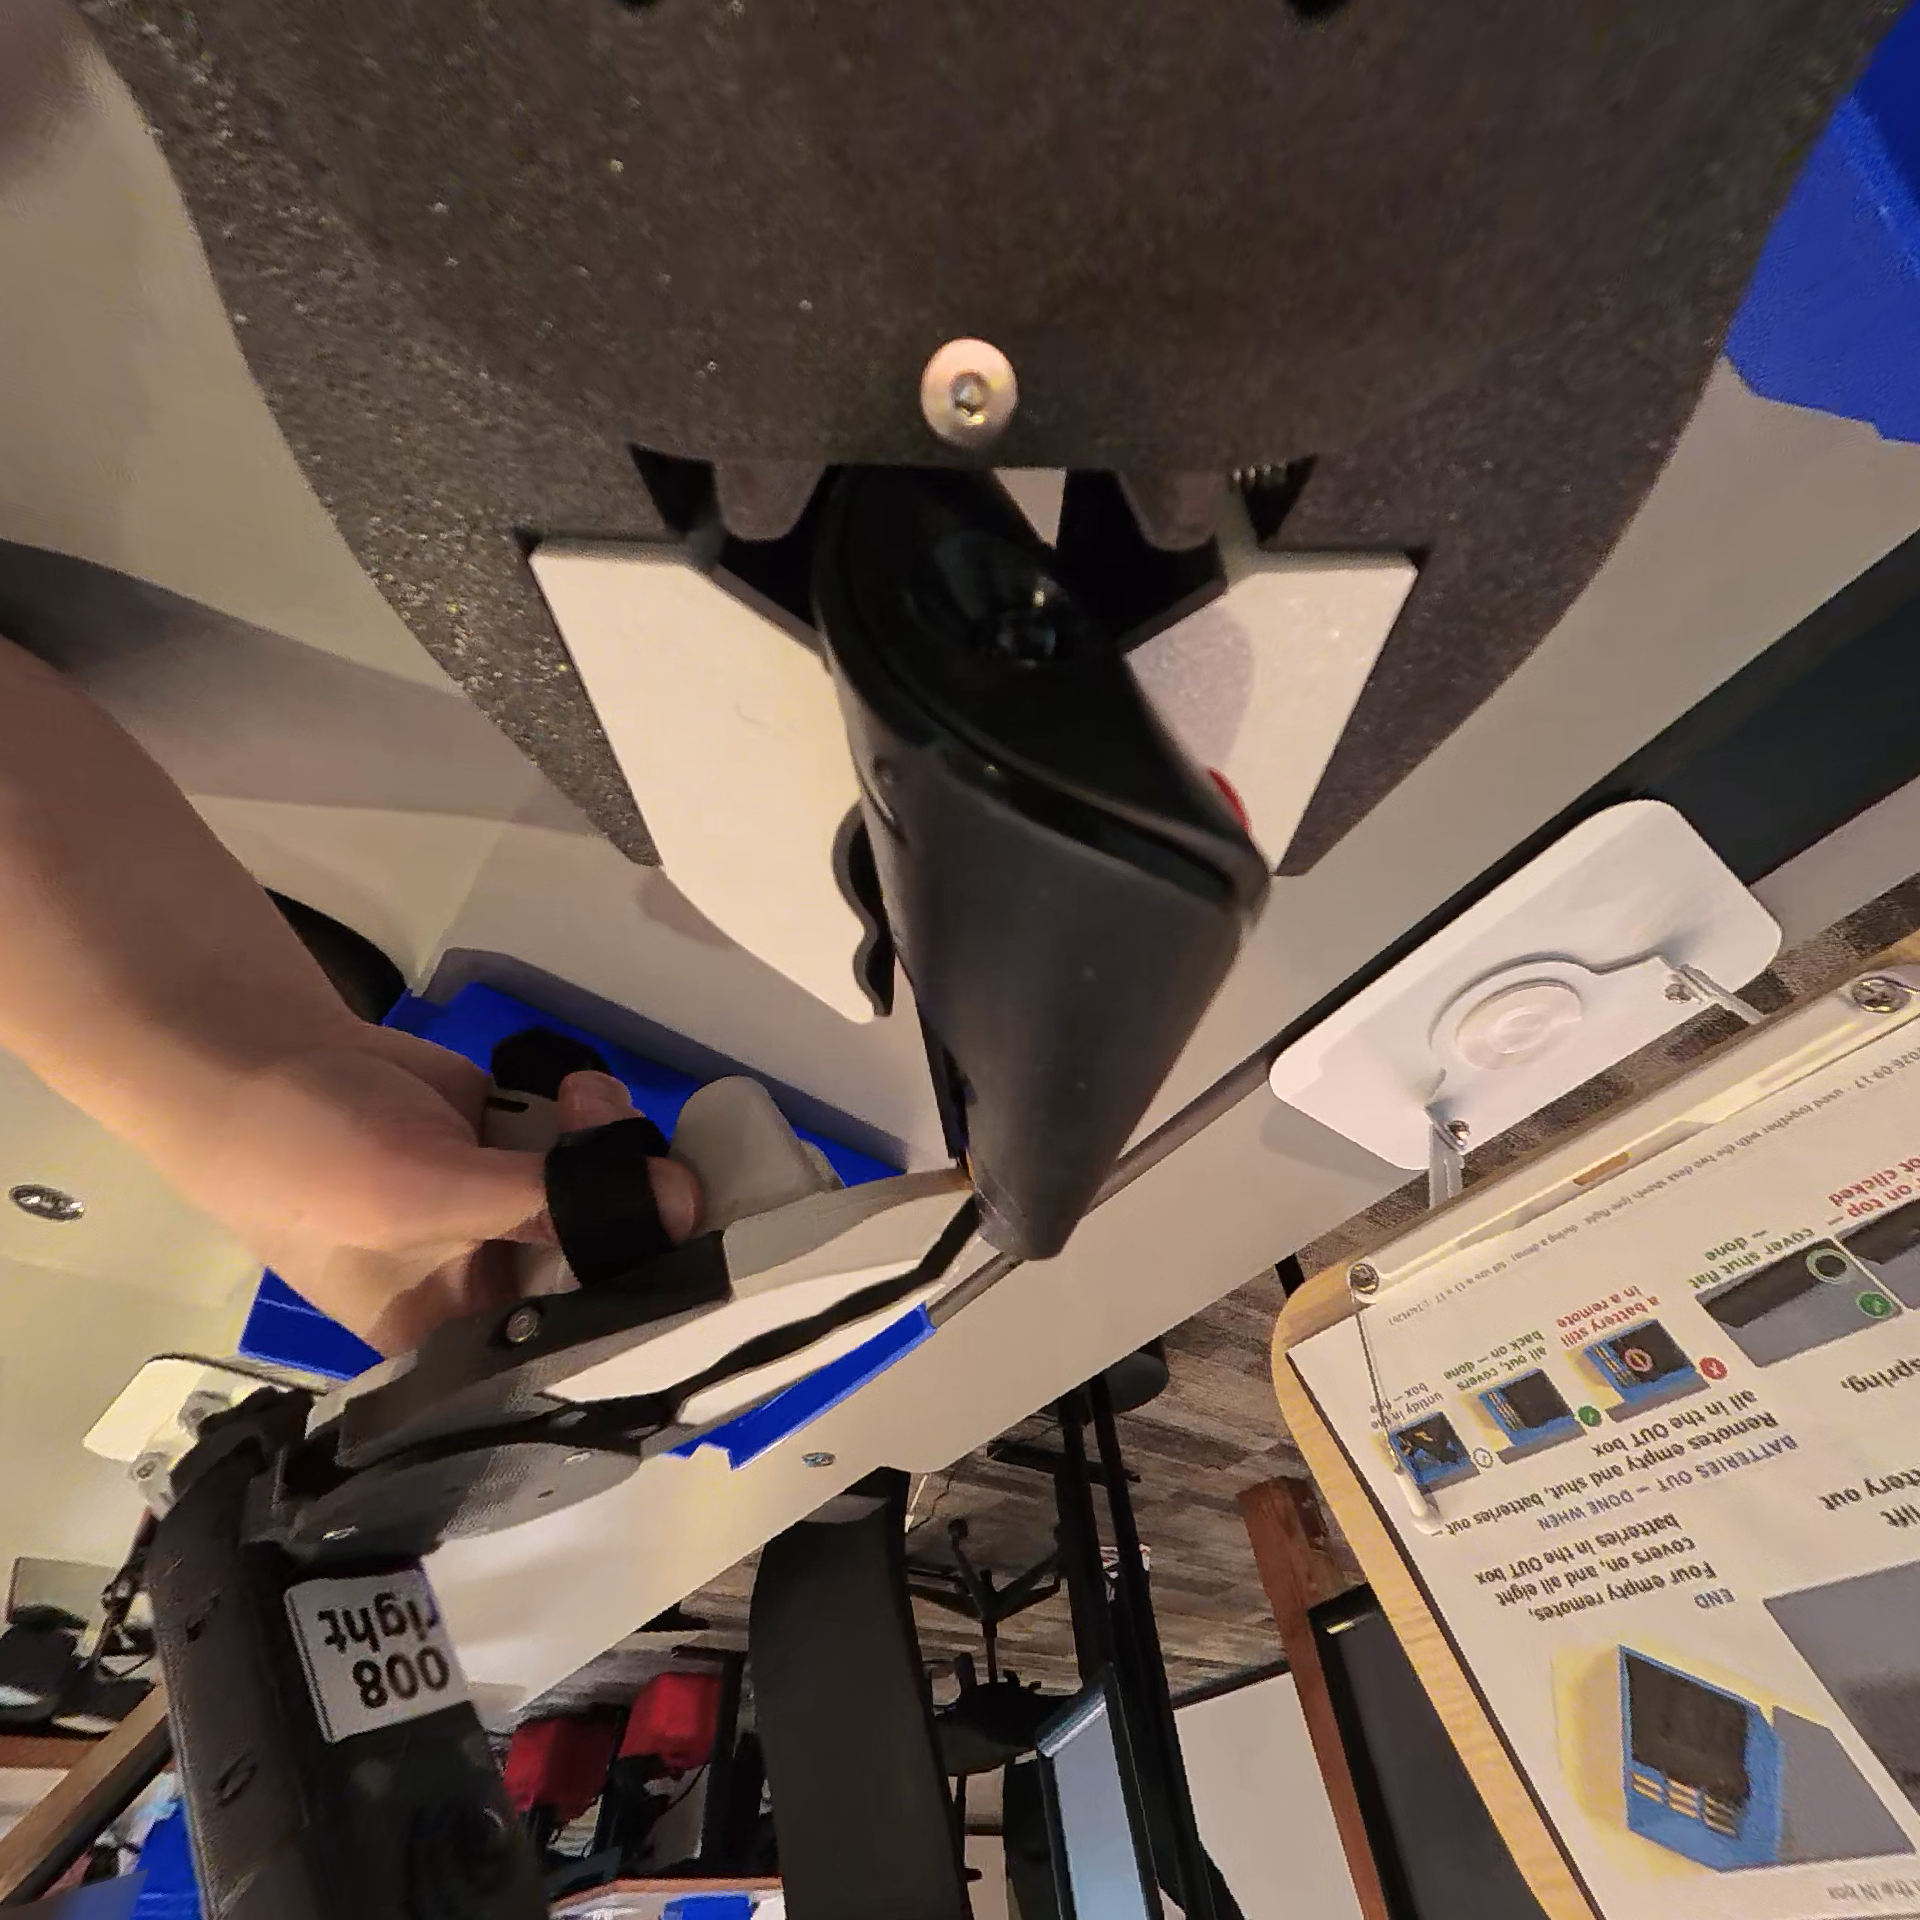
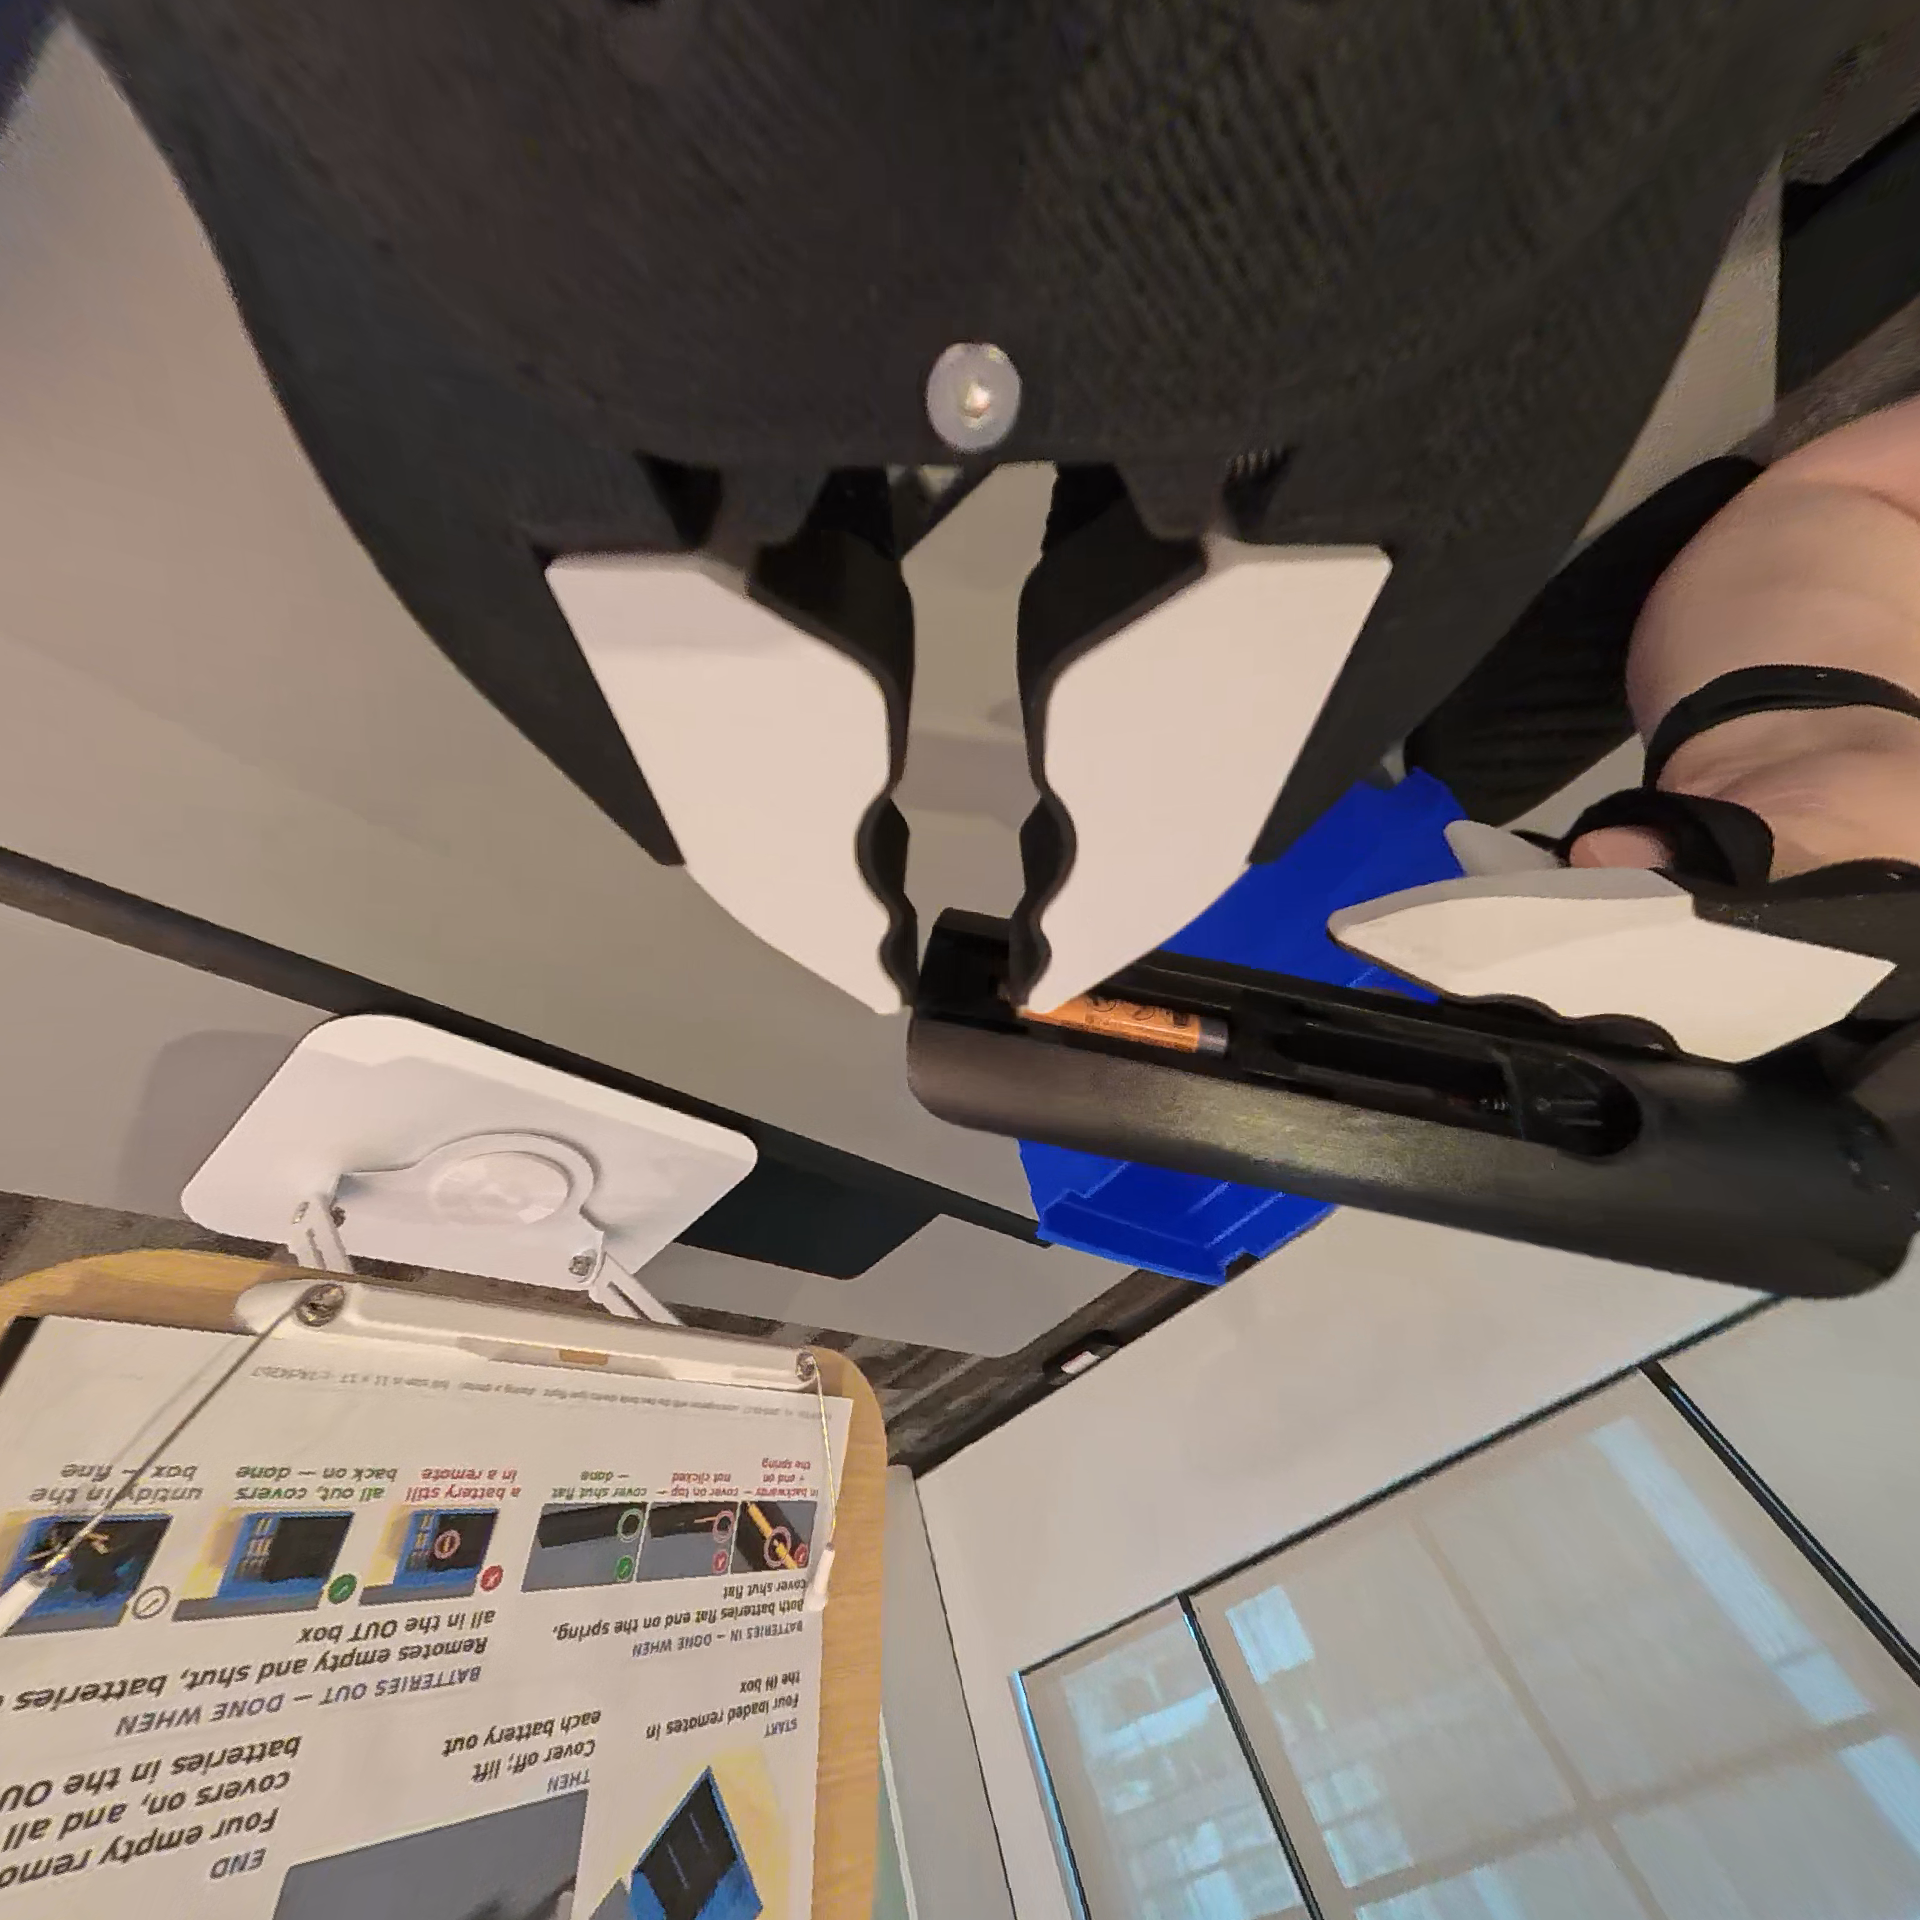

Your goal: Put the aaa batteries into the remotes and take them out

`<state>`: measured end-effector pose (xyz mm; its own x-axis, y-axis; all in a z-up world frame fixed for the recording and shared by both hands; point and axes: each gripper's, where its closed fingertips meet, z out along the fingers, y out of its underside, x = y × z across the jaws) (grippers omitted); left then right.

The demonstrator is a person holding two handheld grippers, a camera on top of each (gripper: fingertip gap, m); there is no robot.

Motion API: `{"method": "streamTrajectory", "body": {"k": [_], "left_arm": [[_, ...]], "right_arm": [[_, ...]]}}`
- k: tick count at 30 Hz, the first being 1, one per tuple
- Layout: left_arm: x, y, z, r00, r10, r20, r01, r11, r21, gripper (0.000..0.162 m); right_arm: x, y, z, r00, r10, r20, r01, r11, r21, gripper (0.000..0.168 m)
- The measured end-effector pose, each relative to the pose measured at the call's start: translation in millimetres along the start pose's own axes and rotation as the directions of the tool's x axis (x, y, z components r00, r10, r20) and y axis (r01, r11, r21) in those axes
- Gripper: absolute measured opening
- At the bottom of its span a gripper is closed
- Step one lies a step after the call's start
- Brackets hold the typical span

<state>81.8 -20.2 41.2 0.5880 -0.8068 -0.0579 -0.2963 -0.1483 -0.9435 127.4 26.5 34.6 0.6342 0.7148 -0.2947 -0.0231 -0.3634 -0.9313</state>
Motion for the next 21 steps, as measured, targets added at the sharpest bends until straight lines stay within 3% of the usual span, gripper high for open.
{"method": "streamTrajectory", "body": {"k": [2,5,14,17,21], "left_arm": [[-1.3,-1.5,0.0,0.999,-0.029,-0.020,0.029,0.999,0.019,0.027],[-3.7,-3.2,-1.6,0.997,-0.061,-0.038,0.063,0.997,0.034,0.027],[2.0,-5.9,-0.6,0.995,-0.076,-0.061,0.079,0.995,0.056,0.027],[-0.3,-5.0,-1.7,0.995,-0.076,-0.059,0.079,0.996,0.048,0.027],[1.3,-7.0,-3.2,0.994,-0.081,-0.070,0.085,0.995,0.056,0.027]], "right_arm": [[-2.1,-3.1,-0.2,1.000,0.022,0.016,-0.022,1.000,0.020,0.019],[-10.4,-8.1,-0.8,0.990,0.096,0.099,-0.102,0.994,0.048,0.037],[-11.1,-11.0,-1.8,0.991,0.092,0.096,-0.099,0.993,0.066,0.036],[-15.5,-10.2,0.1,0.988,0.097,0.120,-0.104,0.993,0.056,0.047],[-12.4,-11.6,-1.7,0.994,0.063,0.090,-0.069,0.995,0.070,0.035]]}}
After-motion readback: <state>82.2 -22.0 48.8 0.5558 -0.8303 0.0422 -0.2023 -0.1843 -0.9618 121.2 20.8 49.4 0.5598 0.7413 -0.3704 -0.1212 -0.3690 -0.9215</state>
